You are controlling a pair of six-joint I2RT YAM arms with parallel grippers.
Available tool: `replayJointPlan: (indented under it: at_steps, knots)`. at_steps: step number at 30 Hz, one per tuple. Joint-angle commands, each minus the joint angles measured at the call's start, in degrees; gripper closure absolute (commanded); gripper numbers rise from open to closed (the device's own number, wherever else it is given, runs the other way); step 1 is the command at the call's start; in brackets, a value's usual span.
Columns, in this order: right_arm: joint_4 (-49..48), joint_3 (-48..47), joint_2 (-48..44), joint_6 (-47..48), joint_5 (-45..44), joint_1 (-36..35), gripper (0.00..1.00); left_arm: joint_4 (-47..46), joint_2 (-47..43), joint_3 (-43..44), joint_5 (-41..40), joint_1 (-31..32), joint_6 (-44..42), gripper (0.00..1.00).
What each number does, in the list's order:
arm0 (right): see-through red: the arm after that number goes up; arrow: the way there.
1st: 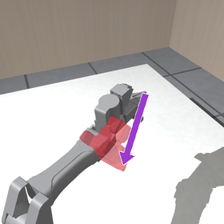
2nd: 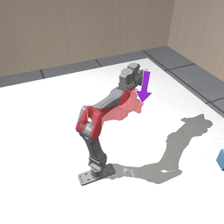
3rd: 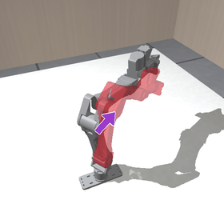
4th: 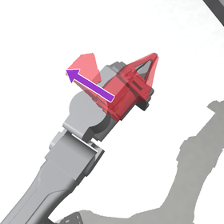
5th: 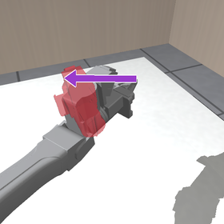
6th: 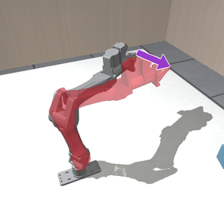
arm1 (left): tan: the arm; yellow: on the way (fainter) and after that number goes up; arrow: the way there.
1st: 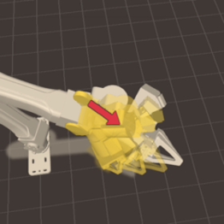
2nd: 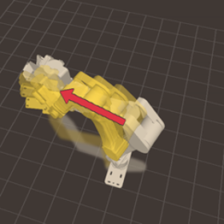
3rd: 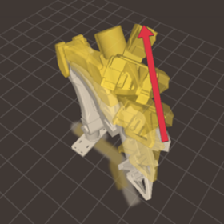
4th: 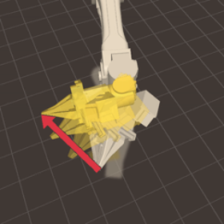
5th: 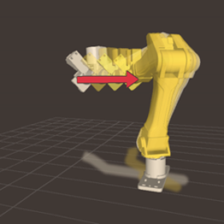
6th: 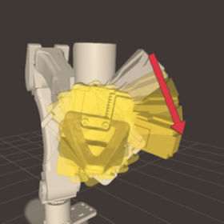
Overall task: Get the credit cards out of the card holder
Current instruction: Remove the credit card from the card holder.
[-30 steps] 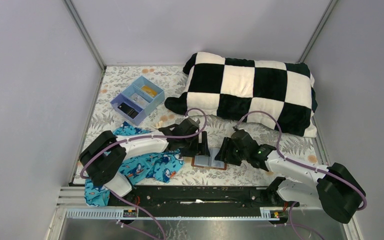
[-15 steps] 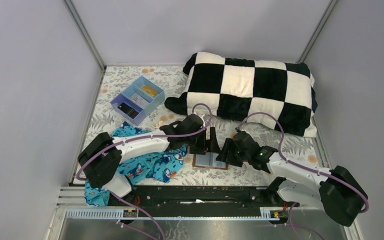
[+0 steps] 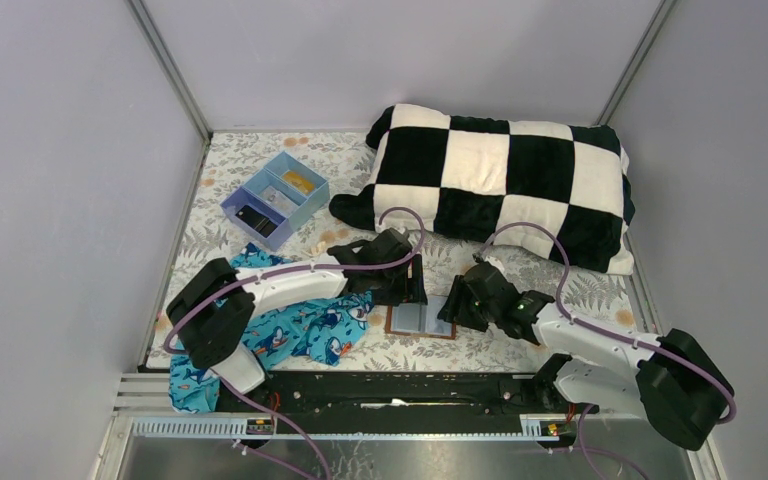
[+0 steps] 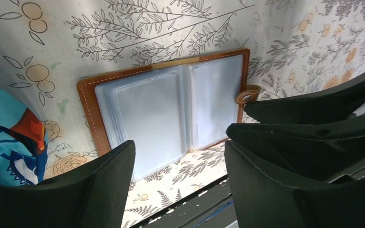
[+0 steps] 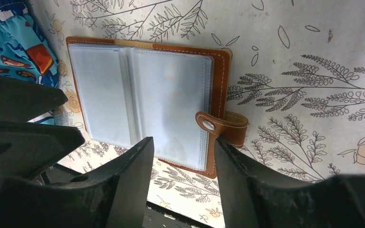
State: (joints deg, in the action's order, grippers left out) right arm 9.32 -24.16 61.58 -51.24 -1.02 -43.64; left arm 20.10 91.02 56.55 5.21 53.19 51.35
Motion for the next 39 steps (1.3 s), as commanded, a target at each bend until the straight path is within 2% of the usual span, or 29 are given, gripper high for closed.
replayJointPlan:
  at_steps: [1,6,13,15,19,22,32,39]
  knots:
    - [-2.77,-1.90,1.87,0.78,-1.30,-0.42,0.45,-2.31,1.28,-0.39,0.73,0.11,-0.40,0.28]
    - [-4.09,-1.06,2.40,0.24,-0.80,-0.40,0.52,-4.56,2.59,-1.01,3.03,0.14,0.11,0.30]
    - [-4.29,-0.48,2.27,-0.07,-0.46,-0.40,0.55,-7.73,3.34,-0.89,5.84,0.14,0.99,0.33]
    - [-4.20,-0.33,2.23,-0.04,-0.46,-0.41,0.55,-5.70,3.41,0.13,4.03,0.16,0.96,0.29]
    - [-4.40,-0.21,2.29,-0.08,-0.27,-0.44,0.55,0.51,1.58,1.52,-4.71,0.56,0.96,0.17]
    - [-4.64,-0.29,2.56,-0.04,-0.08,-0.42,0.55,2.86,1.40,2.02,-7.26,0.56,1.13,0.15]
    - [-4.90,-0.62,3.36,0.27,0.14,-0.42,0.55,1.18,3.45,1.28,-5.48,0.51,1.51,0.18]
    - [-5.04,-0.55,3.39,0.27,0.18,-0.40,0.55,-1.14,6.03,1.42,-0.96,0.65,1.66,0.18]
